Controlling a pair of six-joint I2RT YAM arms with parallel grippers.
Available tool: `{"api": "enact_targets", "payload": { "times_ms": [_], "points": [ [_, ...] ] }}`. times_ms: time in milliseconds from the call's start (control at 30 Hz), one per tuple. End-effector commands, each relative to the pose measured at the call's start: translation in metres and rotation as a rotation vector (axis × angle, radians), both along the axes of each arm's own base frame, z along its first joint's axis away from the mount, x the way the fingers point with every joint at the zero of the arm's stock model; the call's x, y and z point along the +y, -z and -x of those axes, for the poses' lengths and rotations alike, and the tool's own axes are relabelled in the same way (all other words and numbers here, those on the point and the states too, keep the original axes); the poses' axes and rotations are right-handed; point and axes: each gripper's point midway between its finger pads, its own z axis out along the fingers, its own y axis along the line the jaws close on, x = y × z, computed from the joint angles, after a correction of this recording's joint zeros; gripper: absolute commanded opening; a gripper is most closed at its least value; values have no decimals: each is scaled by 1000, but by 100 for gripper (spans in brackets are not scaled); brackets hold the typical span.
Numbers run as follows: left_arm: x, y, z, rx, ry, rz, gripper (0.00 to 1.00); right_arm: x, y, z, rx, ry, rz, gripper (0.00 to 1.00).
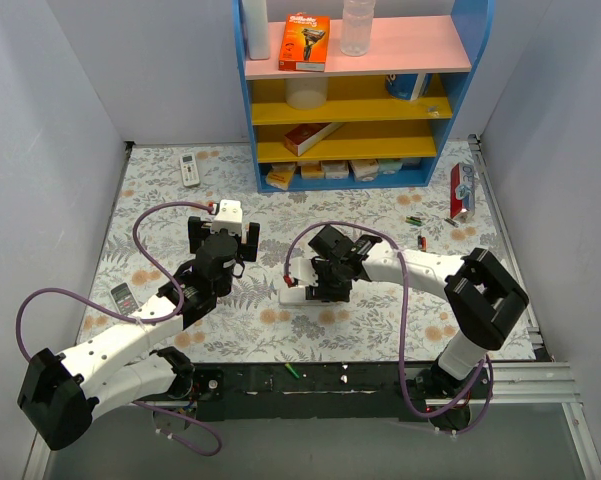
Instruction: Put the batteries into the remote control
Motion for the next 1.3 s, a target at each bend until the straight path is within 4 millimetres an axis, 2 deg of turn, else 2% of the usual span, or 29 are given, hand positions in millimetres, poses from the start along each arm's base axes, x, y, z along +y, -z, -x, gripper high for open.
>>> {"api": "enact_targets", "payload": {
  "times_ms": [0, 567, 833, 1267],
  "points": [
    [2, -7, 1, -23, -4, 23, 98, 12, -4, 0, -7, -31, -15, 43],
    [2, -7, 1, -22, -1, 24, 98, 13, 2, 12, 55, -50, -1, 43],
    [1, -7, 1, -21, 3, 25, 98, 18, -2, 13, 62, -57, -25, 44],
    [0, -6, 0, -19, 6, 27, 98, 22, -6, 17, 91, -62, -43, 51]
  ]
}}
